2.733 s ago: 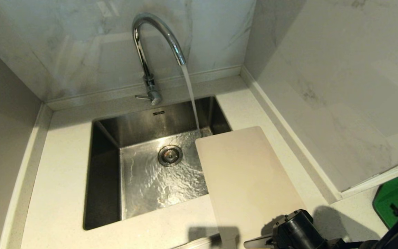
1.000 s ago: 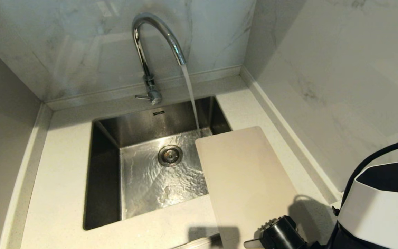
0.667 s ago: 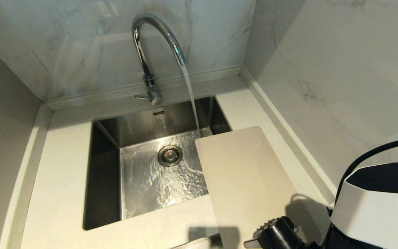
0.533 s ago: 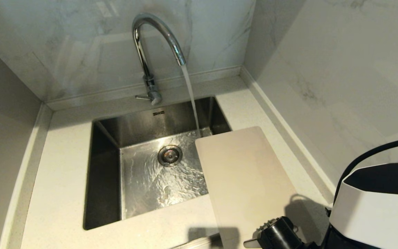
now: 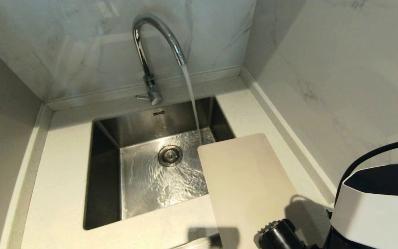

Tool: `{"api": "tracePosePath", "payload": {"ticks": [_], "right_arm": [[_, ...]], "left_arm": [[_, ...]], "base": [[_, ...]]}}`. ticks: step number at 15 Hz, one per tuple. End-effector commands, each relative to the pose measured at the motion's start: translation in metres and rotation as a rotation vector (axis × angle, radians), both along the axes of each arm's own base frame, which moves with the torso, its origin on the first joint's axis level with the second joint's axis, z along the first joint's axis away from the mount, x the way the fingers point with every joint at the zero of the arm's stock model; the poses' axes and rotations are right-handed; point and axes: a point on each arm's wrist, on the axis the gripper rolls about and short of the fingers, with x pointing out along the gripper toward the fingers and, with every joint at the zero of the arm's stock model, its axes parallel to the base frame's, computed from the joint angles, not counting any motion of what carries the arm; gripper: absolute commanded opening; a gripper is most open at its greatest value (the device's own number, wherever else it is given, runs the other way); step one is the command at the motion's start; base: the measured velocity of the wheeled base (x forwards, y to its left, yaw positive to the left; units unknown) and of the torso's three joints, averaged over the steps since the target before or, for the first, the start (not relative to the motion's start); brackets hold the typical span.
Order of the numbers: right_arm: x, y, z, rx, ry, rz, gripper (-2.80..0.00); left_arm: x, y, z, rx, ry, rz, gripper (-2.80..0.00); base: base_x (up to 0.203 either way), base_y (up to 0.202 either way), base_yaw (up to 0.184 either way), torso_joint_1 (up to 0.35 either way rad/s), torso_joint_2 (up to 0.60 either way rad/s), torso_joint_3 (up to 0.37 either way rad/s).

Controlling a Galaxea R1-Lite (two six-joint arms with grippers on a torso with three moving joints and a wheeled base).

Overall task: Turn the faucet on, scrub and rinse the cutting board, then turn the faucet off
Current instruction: Pick up the cutting board

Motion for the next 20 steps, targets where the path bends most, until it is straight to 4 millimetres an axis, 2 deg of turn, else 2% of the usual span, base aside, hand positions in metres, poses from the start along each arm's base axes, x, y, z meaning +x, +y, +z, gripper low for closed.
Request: {"api": "tracePosePath", "payload": {"ticks": [1, 8, 20], "right_arm": [[0.0, 0.0, -0.001, -0.004, -0.001, 0.006, -2.8], [-0.005, -0.003, 0.012, 0.006, -0.041, 0.019, -2.8], [-0.024, -0.014, 0.07, 0.126, -0.253, 0.016, -2.8]], "left_arm": [[0.0, 0.0, 0.0, 0.0, 0.0, 0.001, -2.8], [0.0, 0.0, 0.0, 0.001, 0.0, 0.001, -2.8], [0.0, 0.0, 0.0, -0.001, 0.0, 0.001, -2.8]], "base": [[0.0, 0.0, 0.0, 0.0, 0.0, 0.0], [0.0, 0.0, 0.0, 0.0, 0.0, 0.0], [0.0, 0.0, 0.0, 0.0, 0.0, 0.0]]}}
